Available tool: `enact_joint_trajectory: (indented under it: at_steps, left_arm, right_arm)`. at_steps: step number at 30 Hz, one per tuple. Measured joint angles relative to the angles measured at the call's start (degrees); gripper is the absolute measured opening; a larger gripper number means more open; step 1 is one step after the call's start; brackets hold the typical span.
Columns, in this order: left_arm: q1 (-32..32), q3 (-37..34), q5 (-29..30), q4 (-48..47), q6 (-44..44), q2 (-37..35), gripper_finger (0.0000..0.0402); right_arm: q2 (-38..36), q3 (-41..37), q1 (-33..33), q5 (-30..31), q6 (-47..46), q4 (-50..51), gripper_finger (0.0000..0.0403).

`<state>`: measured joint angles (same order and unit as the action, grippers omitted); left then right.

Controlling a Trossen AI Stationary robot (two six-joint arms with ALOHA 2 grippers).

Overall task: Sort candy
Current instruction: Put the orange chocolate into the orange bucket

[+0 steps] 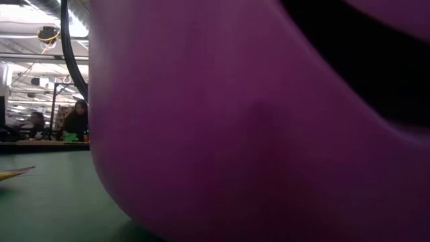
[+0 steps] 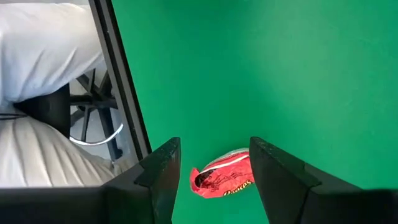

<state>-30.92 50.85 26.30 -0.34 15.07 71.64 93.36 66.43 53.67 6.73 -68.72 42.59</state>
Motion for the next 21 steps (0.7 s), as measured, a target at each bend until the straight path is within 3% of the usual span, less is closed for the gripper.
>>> enact_joint_trajectory:
  at_steps: [21]
  left_arm:
    - [0.0,0.0,0.0,0.0,0.0,0.0,0.0161]
  right_arm:
    - [0.2,0.0,0.0,-0.5,-1.5,-0.1,0.0188]
